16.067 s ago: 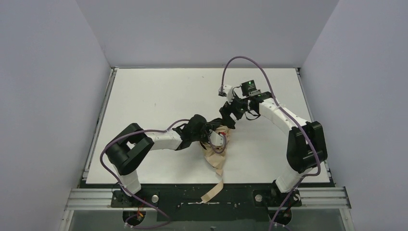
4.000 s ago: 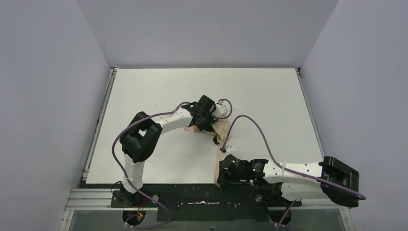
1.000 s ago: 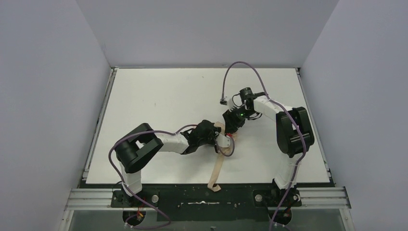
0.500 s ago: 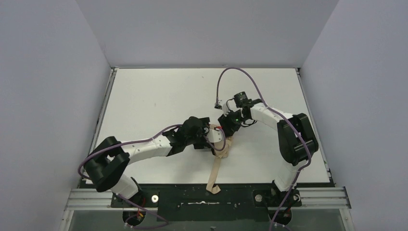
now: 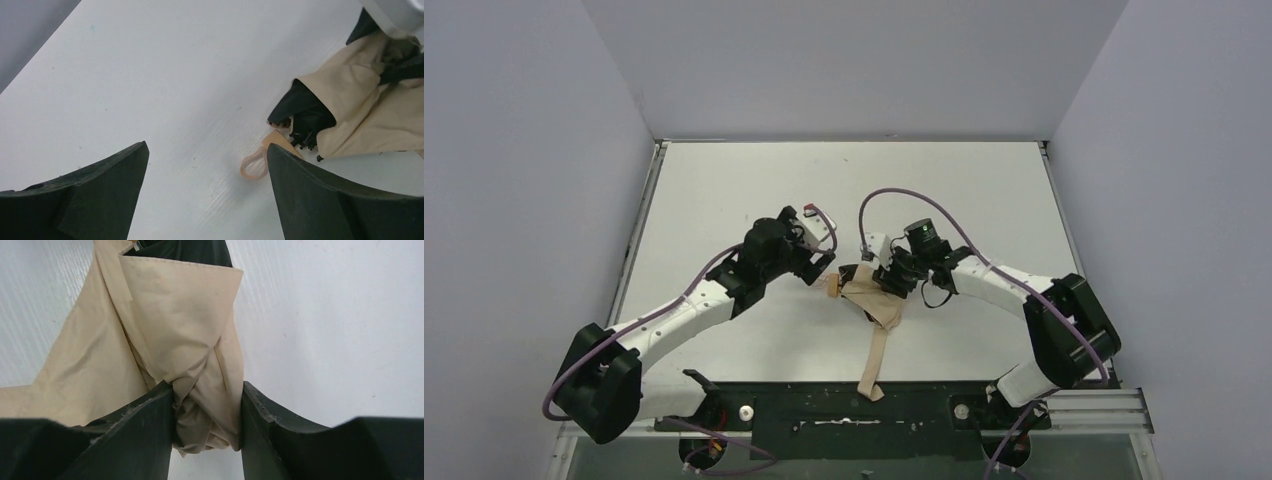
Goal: Put away the umbrella
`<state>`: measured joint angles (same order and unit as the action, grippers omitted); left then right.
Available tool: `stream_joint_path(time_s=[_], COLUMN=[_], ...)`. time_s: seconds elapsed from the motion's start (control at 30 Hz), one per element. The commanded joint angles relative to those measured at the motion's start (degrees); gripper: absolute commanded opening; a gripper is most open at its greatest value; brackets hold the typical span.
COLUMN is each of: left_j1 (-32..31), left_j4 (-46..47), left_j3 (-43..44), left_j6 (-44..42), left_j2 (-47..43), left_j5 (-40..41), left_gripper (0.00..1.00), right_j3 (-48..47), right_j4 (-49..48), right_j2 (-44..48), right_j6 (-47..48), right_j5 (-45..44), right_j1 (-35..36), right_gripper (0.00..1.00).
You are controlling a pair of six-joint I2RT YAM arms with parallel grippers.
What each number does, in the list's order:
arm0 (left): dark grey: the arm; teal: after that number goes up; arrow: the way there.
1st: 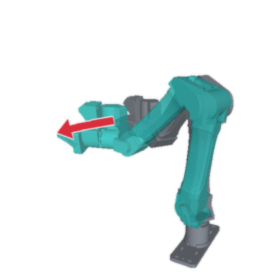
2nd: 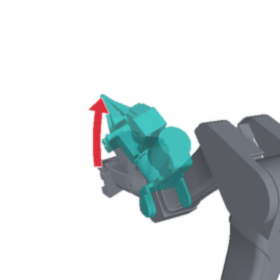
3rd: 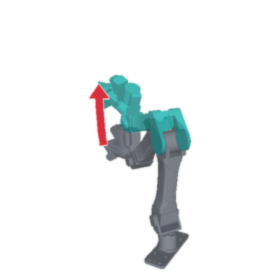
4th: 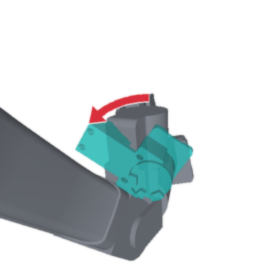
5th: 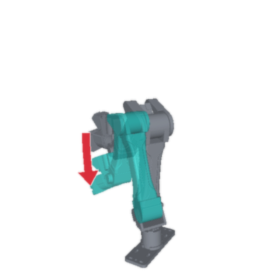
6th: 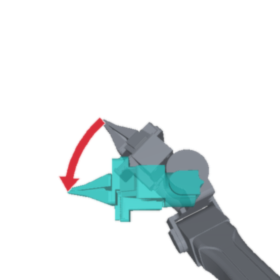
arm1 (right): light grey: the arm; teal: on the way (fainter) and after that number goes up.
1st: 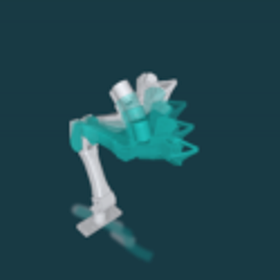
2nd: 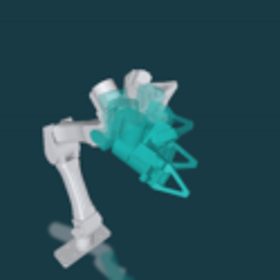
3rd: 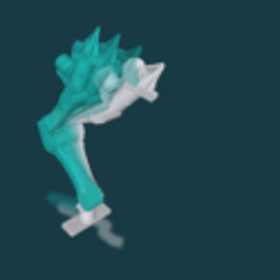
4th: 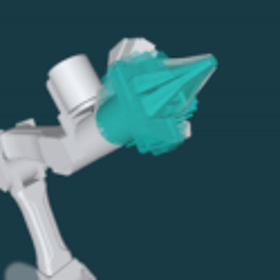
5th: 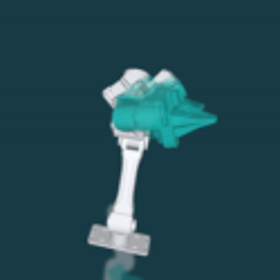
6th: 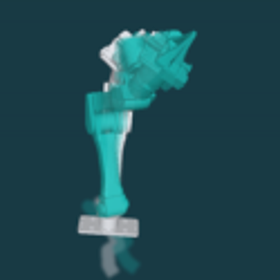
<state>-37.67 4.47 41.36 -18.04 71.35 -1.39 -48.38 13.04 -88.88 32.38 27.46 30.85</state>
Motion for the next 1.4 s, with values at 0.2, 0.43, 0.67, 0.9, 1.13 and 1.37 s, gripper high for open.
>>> stream_joint_path(time_s=[0.2,0.43,0.67,0.9,1.13,1.37], left_j1=[3.4,3.7,3.6,3.4,3.3,2.7], left_j4=[-6.3,-10.4,-13.6,-16.2,-22.0,-27.0], left_j3=[13.7,17.7,20.6,25.3,28.5,31.5], left_j6=[8.7,6.7,6.3,4.7,2.7,0.7], left_j2=[7.7,13.8,20.7,27.0,33.9,40.4], left_j5=[-5.3,-20.2,-28.9,-31.2,-38.2,-41.0], left_gripper=[0.94,0.94,0.94,0.95,0.94,0.76], right_j3=[12.3,16.3,18.5,18.8,19.0,19.0], right_j4=[-10.2,-17.1,-21.9,-22.0,-21.8,-22.1], right_j2=[3.5,4.0,3.4,3.7,4.2,4.3], right_j6=[18.5,20.5,22.6,22.8,23.1,22.9], right_j5=[-14.3,-18.8,-22.4,-22.3,-22.8,-23.0], right_j1=[7.7,10.4,12.7,13.1,13.3,13.5], right_gripper=[0.1,0.09,0.09,0.09,0.09,0.08])
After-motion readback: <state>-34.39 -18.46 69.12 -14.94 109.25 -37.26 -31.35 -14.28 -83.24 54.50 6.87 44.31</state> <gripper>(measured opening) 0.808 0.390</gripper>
